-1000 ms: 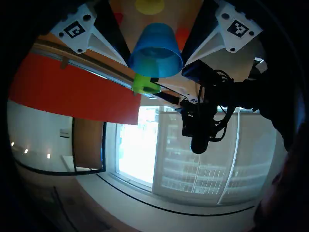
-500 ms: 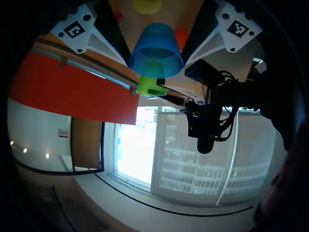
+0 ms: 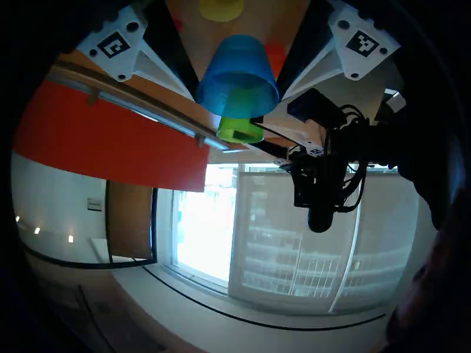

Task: Pour water

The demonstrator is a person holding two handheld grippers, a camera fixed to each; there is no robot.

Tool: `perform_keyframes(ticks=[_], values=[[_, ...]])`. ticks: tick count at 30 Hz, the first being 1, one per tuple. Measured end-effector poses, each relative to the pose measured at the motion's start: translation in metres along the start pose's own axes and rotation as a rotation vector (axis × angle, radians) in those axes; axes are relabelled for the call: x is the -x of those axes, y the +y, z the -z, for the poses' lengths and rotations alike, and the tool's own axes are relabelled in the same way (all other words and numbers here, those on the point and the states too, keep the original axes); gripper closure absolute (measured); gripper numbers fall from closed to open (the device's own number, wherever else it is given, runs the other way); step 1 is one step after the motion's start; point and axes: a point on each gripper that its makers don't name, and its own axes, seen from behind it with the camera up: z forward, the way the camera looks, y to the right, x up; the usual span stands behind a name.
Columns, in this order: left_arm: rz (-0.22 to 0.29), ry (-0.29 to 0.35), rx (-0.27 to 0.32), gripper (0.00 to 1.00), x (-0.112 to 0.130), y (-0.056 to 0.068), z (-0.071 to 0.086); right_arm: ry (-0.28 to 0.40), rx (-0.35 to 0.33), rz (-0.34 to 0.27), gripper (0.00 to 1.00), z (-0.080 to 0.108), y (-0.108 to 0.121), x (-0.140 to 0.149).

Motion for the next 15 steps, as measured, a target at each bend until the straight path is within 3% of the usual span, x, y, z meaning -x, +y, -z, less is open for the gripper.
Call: perform_keyframes(ticks=[15], values=[[0.005, -0.009, 0.005, 0.13, 0.0053, 0.0040, 0.0098, -0.005, -0.006, 0.006, 0.08, -0.0012, -0.0026, -0.0010]])
